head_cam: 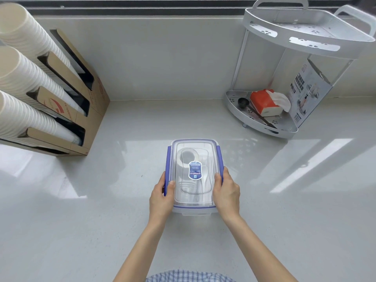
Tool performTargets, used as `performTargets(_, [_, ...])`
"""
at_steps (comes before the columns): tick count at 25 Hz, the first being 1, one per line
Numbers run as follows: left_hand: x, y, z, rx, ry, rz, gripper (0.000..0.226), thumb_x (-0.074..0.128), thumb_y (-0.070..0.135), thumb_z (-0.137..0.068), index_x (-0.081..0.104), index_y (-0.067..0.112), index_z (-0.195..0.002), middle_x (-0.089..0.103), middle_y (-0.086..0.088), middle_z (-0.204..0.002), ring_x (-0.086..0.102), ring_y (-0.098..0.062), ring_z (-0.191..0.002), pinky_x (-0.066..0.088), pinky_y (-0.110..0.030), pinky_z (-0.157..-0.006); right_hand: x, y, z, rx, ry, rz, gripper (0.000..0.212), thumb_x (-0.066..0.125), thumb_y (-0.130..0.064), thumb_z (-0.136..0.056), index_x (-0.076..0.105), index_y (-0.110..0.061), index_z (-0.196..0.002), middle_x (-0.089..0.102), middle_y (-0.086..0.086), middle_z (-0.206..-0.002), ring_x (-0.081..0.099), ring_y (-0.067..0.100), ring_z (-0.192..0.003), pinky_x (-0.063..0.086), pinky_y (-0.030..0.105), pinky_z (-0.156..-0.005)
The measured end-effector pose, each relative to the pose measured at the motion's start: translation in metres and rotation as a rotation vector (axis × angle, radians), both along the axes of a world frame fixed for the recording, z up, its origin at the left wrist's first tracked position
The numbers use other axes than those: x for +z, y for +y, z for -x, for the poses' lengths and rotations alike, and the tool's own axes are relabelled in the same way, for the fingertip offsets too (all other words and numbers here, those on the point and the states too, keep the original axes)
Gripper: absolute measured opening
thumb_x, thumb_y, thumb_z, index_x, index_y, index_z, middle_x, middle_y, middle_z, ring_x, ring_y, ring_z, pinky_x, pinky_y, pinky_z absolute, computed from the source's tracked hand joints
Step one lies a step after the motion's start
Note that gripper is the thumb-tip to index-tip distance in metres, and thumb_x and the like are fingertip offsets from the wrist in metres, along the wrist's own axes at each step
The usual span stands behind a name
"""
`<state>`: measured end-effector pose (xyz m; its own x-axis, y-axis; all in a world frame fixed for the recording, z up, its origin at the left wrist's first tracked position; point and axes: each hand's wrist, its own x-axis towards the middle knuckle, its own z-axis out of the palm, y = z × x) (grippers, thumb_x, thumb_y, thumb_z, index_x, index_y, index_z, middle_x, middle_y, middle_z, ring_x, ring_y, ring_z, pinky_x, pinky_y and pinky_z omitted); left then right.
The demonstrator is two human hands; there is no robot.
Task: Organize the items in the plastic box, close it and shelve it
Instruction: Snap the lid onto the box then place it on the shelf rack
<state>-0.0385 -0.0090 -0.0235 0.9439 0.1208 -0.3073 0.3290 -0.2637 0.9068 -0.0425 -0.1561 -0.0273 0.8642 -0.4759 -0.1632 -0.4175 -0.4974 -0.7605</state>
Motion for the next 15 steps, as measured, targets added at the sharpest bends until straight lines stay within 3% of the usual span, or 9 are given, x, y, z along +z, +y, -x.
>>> performTargets(9, [-0.001, 0.002, 0.0, -0.057, -0.016, -0.084, 0.046, 0.041, 0.026, -0.094, 0.036, 0.019, -0.139, 0.053, -0.007, -0.132, 0.051, -0.025, -0.115, 0.042, -0.038, -0.101, 0.002, 0.0, 0.003, 0.026, -0.009, -0.036, 0.043, 0.033, -0.025, -0.098, 0.039, -0.004, -0.136, 0.058, 0.021, -0.126, 0.053, 0.037, -0.114, 0.042, 0.039, -0.095])
performTargets(13, [0.005, 0.005, -0.002, -0.061, 0.033, 0.02, 0.041, 0.046, 0.024, -0.092, 0.04, 0.021, -0.133, 0.054, -0.009, -0.122, 0.054, -0.022, -0.1, 0.045, -0.031, -0.082, 0.005, -0.007, 0.007, -0.004, 0.041, -0.16, 0.047, 0.035, -0.033, -0.097, 0.035, -0.018, -0.141, 0.053, 0.011, -0.128, 0.051, 0.031, -0.117, 0.039, 0.036, -0.098])
performTargets(15, [0.006, 0.007, -0.004, -0.049, 0.049, 0.057, 0.041, 0.048, 0.023, -0.091, 0.042, 0.021, -0.131, 0.055, -0.009, -0.12, 0.054, -0.022, -0.098, 0.043, -0.03, -0.08, 0.007, -0.008, 0.011, 0.001, 0.07, -0.202, 0.049, 0.038, -0.037, -0.095, 0.036, -0.019, -0.141, 0.051, 0.013, -0.127, 0.051, 0.029, -0.115, 0.038, 0.035, -0.1])
